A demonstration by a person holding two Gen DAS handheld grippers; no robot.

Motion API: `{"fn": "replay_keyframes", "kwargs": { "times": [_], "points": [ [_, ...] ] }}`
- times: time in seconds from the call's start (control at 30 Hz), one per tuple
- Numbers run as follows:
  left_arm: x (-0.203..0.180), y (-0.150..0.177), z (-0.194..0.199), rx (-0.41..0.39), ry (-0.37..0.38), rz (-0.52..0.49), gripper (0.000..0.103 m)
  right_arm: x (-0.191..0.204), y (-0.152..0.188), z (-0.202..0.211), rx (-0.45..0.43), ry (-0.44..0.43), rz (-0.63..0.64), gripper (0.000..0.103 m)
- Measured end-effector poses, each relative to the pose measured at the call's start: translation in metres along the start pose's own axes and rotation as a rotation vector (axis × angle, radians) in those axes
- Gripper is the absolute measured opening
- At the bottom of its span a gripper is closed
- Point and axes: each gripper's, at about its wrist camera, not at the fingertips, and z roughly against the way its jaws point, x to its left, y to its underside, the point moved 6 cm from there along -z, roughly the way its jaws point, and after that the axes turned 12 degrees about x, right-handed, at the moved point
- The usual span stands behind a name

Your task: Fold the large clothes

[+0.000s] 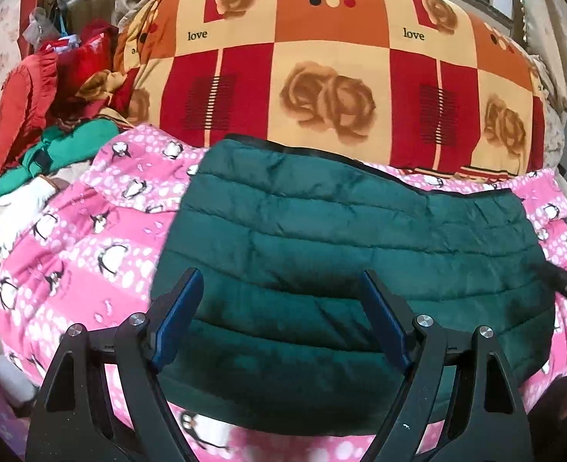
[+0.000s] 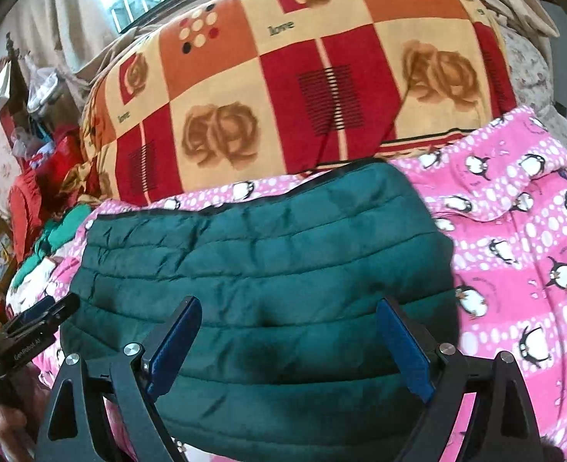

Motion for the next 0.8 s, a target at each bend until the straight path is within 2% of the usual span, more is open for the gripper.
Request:
{"fn": "replay_keyframes", "kwargs": {
  "times": [0.27, 0.43, 0.8],
  "points": [
    [-0.011, 0.007, 0.002, -0.038, -0.030, -0.007, 0.083, 0.028, 0.011, -0.011, 0.007, 0.018, 0.020, 0.090],
    [-0.010, 0.011, 0.000, -0.039, -0.045, -0.004, 0.083, 0.041, 0.014, -0.015, 0.006, 0.061, 0.074, 0.090],
    [-0.015, 0.017, -0.005, -0.029, -0.047, -0.010, 0.083, 0.046, 0.018, -0.017, -0.005, 0.089, 0.079, 0.091]
  ]
}}
